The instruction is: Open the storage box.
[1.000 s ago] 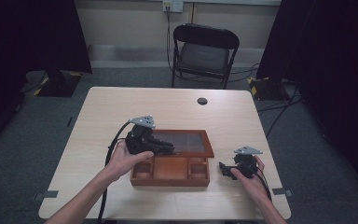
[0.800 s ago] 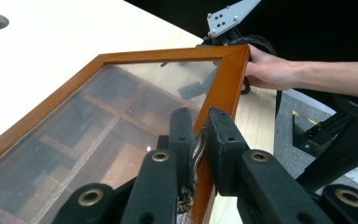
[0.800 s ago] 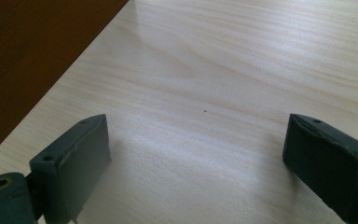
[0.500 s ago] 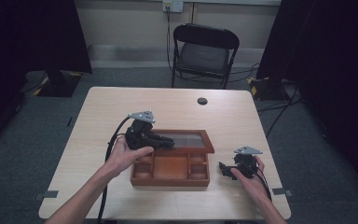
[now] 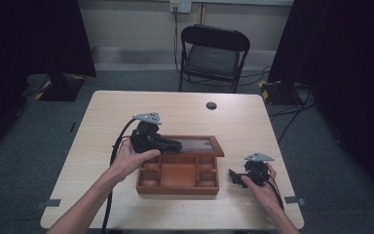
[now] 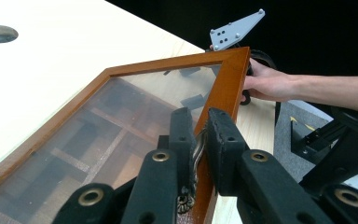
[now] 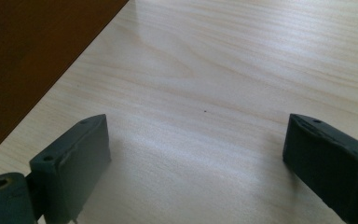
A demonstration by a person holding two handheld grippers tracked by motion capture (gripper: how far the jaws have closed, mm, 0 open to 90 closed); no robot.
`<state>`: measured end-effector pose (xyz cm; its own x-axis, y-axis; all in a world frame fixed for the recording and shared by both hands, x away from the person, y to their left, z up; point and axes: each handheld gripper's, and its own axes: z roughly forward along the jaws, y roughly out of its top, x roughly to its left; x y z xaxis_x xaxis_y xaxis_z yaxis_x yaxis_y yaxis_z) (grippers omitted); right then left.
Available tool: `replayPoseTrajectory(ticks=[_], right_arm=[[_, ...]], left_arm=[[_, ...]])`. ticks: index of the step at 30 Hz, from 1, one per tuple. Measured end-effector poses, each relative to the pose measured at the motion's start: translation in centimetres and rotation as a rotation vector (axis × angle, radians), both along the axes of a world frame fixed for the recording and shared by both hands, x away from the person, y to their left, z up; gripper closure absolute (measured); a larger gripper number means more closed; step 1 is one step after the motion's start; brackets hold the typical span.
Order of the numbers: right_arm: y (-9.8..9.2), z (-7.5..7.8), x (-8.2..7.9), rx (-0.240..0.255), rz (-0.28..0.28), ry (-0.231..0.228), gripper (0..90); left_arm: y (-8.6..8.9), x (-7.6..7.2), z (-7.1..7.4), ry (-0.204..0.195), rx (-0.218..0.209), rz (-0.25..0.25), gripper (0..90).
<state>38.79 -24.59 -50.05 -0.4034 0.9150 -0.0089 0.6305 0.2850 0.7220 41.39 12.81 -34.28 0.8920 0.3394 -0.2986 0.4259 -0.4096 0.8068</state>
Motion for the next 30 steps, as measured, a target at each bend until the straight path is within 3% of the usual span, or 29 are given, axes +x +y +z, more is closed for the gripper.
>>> replayPoseTrajectory(ticks=[30], right_arm=[[-0.01, 0.00, 0.02, 0.001, 0.003, 0.001, 6.7]], left_arm=[[0.11, 0.63, 0.86, -0.024, -0.020, 0.026, 80.8]])
